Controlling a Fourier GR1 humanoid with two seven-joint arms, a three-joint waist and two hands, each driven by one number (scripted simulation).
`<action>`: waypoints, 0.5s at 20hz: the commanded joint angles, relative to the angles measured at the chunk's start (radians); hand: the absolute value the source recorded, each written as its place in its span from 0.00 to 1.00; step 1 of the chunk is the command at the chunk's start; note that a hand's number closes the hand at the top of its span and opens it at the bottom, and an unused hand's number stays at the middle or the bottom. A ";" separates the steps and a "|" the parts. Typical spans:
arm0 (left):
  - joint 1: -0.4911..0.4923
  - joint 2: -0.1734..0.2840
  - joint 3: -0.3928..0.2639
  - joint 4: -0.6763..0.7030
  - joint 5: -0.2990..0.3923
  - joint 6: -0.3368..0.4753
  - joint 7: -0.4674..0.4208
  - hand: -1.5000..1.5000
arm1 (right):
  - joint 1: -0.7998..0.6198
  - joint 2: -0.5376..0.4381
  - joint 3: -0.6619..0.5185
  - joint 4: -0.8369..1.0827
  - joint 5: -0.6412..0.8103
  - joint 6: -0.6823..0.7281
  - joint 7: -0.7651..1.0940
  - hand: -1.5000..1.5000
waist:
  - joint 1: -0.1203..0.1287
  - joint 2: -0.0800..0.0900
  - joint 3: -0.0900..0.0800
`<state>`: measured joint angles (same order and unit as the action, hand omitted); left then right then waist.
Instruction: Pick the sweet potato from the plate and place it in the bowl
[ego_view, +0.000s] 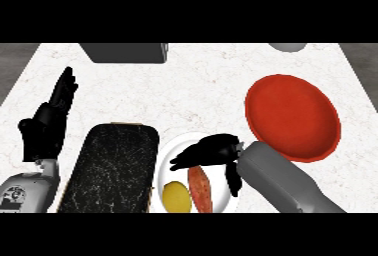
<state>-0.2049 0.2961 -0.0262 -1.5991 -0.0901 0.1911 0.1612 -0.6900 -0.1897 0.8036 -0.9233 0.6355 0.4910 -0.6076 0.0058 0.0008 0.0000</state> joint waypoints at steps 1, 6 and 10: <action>0.008 -0.019 -0.004 -0.034 -0.014 -0.016 0.018 0.50 | -0.009 0.047 -0.031 0.101 0.066 0.003 -0.095 0.00 | 0.003 0.000 0.000; 0.029 -0.020 0.012 -0.040 -0.026 -0.020 0.000 0.50 | 0.063 0.079 0.036 0.085 0.168 -0.127 -0.130 1.00 | 0.002 0.000 0.000; -0.032 -0.033 0.026 -0.029 -0.046 -0.020 0.057 0.50 | 0.057 0.095 -0.026 0.081 0.206 -0.118 -0.159 1.00 | -0.002 -0.001 0.000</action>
<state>-0.2171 0.2680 -0.0096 -1.6042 -0.1218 0.1748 0.1790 -0.6645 -0.1160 0.7858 -0.8553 0.7877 0.3746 -0.7195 0.0046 -0.0067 -0.0012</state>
